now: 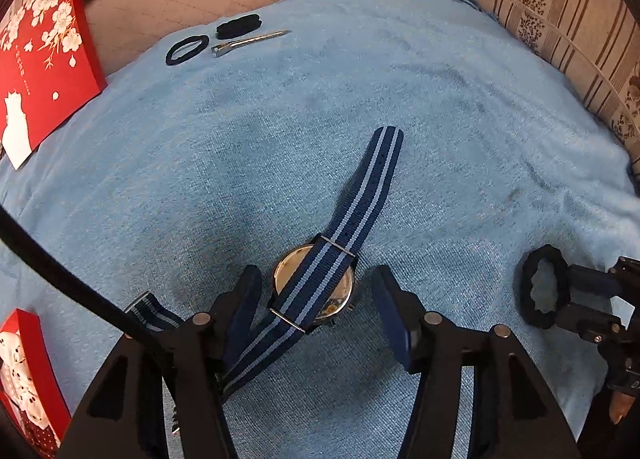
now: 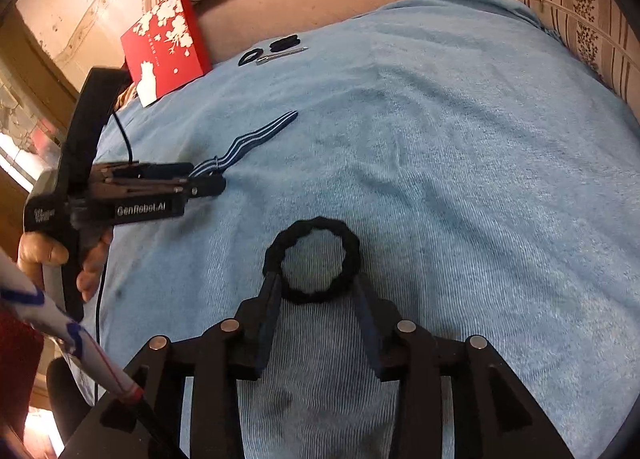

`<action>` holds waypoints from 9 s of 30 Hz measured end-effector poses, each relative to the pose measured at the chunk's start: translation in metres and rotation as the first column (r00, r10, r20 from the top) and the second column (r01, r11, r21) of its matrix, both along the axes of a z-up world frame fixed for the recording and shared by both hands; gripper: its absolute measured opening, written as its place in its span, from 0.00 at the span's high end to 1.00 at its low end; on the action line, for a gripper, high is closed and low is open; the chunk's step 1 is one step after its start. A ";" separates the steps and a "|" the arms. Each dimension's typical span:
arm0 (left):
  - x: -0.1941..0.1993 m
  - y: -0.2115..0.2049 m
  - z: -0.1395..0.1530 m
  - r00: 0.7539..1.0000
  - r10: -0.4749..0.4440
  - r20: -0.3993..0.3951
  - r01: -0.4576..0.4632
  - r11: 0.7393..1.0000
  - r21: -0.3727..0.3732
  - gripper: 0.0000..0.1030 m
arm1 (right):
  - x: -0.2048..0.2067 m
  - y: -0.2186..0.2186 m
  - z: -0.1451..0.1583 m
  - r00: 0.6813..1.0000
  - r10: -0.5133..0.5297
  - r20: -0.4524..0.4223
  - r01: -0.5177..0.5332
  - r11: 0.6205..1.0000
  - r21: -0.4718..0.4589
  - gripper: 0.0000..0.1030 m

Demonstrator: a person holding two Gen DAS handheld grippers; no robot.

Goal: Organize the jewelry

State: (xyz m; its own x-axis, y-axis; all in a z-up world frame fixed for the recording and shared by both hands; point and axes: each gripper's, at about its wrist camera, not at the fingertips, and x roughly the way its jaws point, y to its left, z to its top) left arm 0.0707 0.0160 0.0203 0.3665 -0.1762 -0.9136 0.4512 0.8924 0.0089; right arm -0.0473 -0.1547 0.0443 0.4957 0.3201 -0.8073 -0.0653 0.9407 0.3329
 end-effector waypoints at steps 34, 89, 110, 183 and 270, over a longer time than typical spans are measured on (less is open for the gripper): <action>-0.199 0.146 0.147 0.801 0.541 0.256 -0.539 0.838 -0.086 0.61 | -0.058 0.082 0.115 0.957 0.142 0.252 -0.117 0.987 -0.111 0.93; -0.211 0.347 0.185 0.687 0.681 0.255 -0.641 0.732 -0.229 0.61 | -0.031 0.328 0.139 0.846 0.479 0.236 -0.463 0.878 -0.122 0.93; -0.192 0.378 0.117 0.669 0.734 0.117 -0.693 0.672 -0.261 0.61 | 0.023 0.373 0.104 0.862 0.482 0.153 -0.483 0.875 -0.034 0.93; -0.223 0.378 0.128 0.548 0.822 0.157 -0.773 0.569 -0.280 0.40 | 0.072 0.386 0.020 0.917 0.395 -0.049 -0.398 0.904 -0.156 0.71; -0.312 0.194 0.166 0.517 0.726 0.452 -0.740 0.645 -0.190 0.00 | -0.147 0.204 0.112 0.918 0.244 0.313 -0.128 0.928 -0.351 0.35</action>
